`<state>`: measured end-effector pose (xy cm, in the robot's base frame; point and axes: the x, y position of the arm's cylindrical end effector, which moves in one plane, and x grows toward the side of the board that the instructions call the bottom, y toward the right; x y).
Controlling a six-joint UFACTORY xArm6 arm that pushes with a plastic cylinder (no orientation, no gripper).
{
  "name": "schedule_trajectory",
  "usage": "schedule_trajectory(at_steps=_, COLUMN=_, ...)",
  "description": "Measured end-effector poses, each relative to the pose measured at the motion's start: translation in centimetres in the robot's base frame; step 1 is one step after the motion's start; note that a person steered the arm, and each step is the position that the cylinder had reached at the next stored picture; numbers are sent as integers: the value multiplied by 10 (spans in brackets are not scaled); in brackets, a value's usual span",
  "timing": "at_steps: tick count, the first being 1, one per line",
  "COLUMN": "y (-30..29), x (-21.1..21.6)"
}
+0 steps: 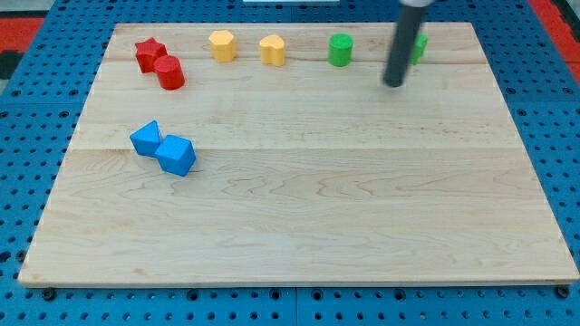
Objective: Move the red blocks towards left center of the board
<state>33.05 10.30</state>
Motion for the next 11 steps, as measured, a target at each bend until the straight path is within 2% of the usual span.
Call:
schedule_trajectory(at_steps=2, y=-143, x=27)
schedule_trajectory(at_steps=3, y=-234, x=27)
schedule_trajectory(at_steps=4, y=-351, x=28)
schedule_trajectory(at_steps=5, y=-408, x=13)
schedule_trajectory(at_steps=6, y=-404, x=-34)
schedule_trajectory(at_steps=7, y=-356, x=-130)
schedule_trajectory(at_steps=8, y=-309, x=-133)
schedule_trajectory(at_steps=10, y=-357, x=-84)
schedule_trajectory(at_steps=11, y=-321, x=-57)
